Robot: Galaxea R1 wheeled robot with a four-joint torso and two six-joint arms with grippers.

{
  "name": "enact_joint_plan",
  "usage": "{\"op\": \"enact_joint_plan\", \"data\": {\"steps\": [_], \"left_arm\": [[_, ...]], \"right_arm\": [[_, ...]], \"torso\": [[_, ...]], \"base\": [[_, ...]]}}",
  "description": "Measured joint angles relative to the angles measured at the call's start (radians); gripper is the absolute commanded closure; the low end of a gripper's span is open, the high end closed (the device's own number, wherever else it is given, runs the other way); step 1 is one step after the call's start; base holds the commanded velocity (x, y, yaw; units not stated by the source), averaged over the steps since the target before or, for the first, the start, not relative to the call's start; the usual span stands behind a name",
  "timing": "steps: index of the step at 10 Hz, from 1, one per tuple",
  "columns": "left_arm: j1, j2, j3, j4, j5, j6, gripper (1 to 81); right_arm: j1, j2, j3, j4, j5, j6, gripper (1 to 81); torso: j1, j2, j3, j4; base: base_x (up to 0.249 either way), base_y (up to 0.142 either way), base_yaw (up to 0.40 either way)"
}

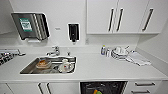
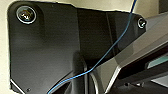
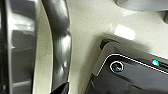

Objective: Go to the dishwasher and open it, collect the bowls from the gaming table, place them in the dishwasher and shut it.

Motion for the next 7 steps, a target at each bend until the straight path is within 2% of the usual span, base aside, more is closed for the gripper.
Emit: {"op": "enact_joint_plan", "data": {"steps": [1,4,7], "left_arm": [[0.003,0.000,0.000,0.000,0.000,0.000,1.0],[0.007,-0.007,-0.001,0.000,0.012,0.000,1.0],[0.008,-0.014,-0.001,-0.001,0.015,0.000,1.0]], "right_arm": [[0.002,0.007,-0.018,0.027,-0.026,0.001,1.0],[0.023,0.016,0.008,0.193,-0.075,0.004,1.0],[0.088,0.009,0.070,0.266,-0.109,0.002,1.0]], "torso": [[0.005,-0.008,0.000,0.000],[0.008,-0.012,0.001,0.000],[0.008,-0.012,0.001,0.000]], "base": [[0.000,0.000,0.000],[0.000,0.000,0.000],[0.000,0.000,0.000]]}}
